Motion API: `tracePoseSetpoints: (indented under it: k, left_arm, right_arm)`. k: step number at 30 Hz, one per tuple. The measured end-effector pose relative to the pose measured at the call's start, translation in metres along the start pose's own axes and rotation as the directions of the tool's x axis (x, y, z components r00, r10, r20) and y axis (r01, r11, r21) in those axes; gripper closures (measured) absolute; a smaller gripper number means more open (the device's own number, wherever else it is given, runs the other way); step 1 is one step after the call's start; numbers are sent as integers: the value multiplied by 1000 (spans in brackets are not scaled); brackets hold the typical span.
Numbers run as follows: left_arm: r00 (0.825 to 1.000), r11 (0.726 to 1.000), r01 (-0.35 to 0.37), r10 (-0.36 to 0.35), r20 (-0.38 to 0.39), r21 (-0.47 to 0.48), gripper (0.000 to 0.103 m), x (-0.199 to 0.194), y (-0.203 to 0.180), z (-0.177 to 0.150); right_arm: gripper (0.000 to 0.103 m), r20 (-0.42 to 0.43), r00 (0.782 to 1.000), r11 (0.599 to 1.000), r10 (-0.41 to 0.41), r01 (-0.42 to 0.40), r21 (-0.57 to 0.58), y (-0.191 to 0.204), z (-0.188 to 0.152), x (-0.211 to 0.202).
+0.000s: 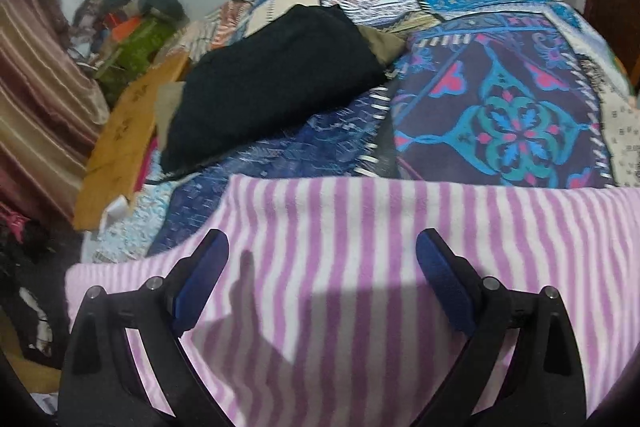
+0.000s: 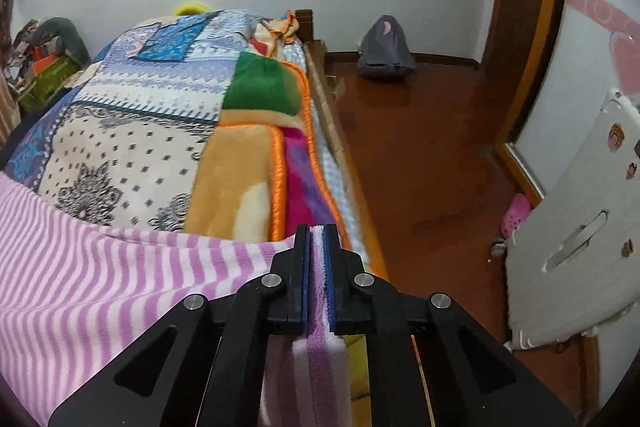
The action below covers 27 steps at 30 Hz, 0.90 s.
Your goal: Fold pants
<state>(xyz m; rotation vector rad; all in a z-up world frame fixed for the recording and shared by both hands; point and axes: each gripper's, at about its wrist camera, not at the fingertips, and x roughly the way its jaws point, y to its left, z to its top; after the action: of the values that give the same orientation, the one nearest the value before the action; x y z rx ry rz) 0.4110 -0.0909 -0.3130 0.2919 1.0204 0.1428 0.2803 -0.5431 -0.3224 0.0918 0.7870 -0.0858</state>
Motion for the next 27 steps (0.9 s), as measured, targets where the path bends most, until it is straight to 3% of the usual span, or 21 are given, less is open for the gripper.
tracePoseSetpoints:
  k: [7, 10, 12, 14, 18, 22, 27]
  left_arm:
    - [999, 999, -36, 36, -22, 17, 5, 7, 4, 6]
    - [999, 1000, -25, 26, -46, 14, 10, -2, 9, 8]
    - [999, 1000, 13, -13, -38, 5, 10, -18, 11, 5]
    - [999, 999, 37, -37, -16, 7, 10, -36, 8, 2]
    - [993, 993, 110, -111, 25, 29, 10, -78, -4, -7]
    - [978, 979, 184, -191, 79, 90, 10, -124, -28, -19]
    - [945, 942, 292, -311, 102, 166, 10, -168, -72, -39]
  right_arm:
    - [96, -119, 992, 999, -47, 47, -2, -6, -6, 16]
    - [87, -115, 991, 998, -62, 64, 10, -13, -3, -6]
    - [77, -97, 994, 998, -54, 56, 16, -17, -4, -26]
    - [60, -69, 996, 998, -55, 57, 21, -20, -5, -51]
    - [60, -30, 999, 999, -34, 34, 27, -22, -14, -104]
    - [42, 6, 1000, 999, -5, 5, 49, -23, -30, -155]
    - [35, 14, 995, 985, 99, -100, 138, -20, -54, -189]
